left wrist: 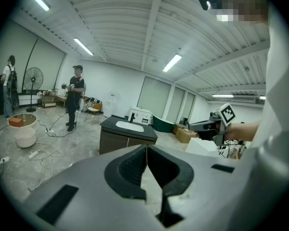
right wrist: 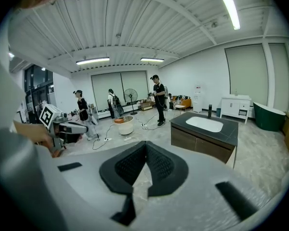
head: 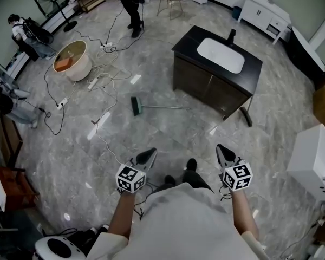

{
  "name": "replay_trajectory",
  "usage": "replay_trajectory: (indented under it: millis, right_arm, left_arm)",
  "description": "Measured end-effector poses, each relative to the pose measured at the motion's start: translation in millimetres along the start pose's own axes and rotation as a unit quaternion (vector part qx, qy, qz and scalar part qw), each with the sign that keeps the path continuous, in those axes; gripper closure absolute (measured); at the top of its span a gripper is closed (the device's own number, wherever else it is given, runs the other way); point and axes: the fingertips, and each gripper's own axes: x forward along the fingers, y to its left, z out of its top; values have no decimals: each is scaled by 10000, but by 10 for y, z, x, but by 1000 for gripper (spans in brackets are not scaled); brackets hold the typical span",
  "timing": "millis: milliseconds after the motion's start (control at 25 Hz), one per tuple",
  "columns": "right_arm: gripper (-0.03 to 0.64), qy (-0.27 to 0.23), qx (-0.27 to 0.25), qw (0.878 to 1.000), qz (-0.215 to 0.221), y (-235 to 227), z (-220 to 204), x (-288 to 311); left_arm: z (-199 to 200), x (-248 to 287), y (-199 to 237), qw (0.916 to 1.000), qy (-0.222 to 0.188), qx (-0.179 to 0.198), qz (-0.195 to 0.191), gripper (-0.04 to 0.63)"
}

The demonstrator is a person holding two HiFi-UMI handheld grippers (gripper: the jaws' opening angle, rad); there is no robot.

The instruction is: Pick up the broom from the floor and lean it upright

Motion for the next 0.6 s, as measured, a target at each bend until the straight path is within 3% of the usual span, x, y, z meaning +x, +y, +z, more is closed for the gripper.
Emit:
replay_trajectory:
  millis: [600]
  right_arm:
    - [617,218,-3,9994,266,-512,113,690]
  left_arm:
    - [55,661,264,9997,238,-104,17,586]
